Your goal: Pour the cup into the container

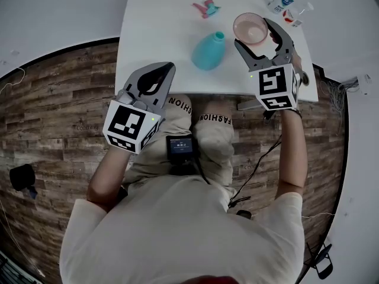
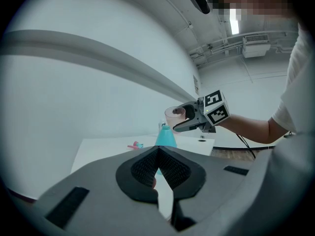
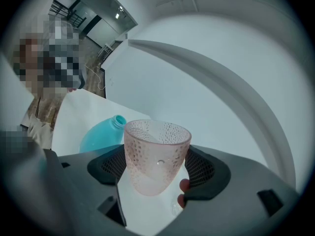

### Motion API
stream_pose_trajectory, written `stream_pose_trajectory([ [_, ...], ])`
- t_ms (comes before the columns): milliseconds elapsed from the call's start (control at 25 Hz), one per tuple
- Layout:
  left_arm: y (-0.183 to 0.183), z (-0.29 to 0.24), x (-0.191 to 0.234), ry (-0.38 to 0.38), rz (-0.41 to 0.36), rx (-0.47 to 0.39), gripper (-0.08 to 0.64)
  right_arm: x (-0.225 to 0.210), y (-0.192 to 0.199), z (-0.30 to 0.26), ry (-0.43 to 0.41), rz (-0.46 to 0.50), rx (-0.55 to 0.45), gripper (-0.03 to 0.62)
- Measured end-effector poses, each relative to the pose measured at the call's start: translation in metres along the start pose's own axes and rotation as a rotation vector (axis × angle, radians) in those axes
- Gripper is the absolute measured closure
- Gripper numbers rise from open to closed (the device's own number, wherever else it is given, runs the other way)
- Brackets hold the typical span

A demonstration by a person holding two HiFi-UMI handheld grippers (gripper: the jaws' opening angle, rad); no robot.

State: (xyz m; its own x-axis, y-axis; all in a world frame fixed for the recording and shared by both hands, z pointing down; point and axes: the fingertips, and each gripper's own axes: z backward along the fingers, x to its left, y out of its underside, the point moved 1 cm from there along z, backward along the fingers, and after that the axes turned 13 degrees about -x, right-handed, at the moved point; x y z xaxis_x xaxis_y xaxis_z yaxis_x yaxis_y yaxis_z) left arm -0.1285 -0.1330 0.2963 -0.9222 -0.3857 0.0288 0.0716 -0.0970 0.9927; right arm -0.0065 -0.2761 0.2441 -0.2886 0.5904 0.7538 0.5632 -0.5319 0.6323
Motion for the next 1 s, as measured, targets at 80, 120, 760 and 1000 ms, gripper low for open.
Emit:
stream_pose_trajectory([
  [80,0.0005,-0.0008,-0.0006,0.002,-0.003,0.002,0.549,-0.0002,-0.0007,-0.0002,0.004,0.014,0.005,0.219],
  [120,0.0007,-0.0011,-0.0009,0.002,-0.004,0.003,0.549,-0.0001,-0.0006,-0.0001,0.006,0.020,0.009,0.219],
  [760,0.0030,0.0006,-0.0039,0.012,-0.014,0.014,0.549,0.0023,-0.0073,-0.0037,0.010,0.068,0.023,0.219],
  [1000,0.0032,0.0007,-0.0047,0.014,-0.015,0.017,0.549,0.0028,-0.0072,-0.0060,0.007,0.071,0.029,0.219],
])
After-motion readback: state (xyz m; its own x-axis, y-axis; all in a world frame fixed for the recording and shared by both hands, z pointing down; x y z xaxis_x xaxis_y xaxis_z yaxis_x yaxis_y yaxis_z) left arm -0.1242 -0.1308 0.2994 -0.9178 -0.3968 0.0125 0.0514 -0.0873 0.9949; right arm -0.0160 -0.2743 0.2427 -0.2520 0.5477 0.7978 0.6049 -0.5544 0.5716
